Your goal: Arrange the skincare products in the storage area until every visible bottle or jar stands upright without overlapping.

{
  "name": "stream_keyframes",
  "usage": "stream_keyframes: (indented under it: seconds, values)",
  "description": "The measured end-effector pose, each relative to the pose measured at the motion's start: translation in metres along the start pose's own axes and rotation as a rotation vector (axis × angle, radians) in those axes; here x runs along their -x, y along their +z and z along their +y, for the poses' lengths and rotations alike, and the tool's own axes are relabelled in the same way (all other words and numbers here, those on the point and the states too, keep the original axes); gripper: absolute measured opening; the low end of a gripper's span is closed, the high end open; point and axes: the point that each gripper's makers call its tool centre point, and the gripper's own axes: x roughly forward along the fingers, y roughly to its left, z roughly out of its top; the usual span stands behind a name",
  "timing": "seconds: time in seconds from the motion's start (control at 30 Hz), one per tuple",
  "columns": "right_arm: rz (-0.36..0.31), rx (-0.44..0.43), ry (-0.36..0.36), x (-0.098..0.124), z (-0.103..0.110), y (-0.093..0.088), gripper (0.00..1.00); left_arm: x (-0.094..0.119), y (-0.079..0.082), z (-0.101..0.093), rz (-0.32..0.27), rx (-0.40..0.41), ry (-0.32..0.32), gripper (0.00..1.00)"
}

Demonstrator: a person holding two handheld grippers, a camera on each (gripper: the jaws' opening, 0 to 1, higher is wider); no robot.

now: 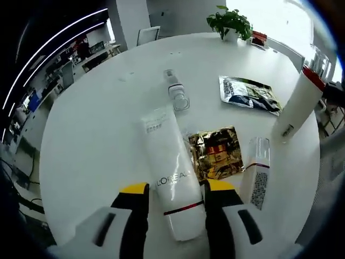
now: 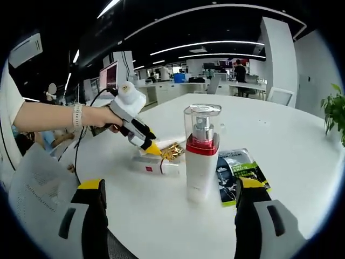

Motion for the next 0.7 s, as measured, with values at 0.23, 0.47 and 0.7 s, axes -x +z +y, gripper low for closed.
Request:
stream_keyframes:
  seconds: [0.23, 0.47, 0.7]
  values:
    - [0.003, -0.001, -0.006, -0.001, -0.003, 0.0, 1.0, -0.007, 0.004, 0.008, 0.004, -0.014, -0.031, 0.37]
    - [0.004, -0.003, -0.006, -0.001, -0.002, -0.001, 1.0, -0.012, 0.008, -0.002, -0.008, 0.069, -0.06, 0.38]
    - [0.007, 0.0, -0.005, -0.001, -0.002, -0.001, 1.0, -0.012, 0.005, 0.004, -0.006, 0.091, -0.063, 0.31]
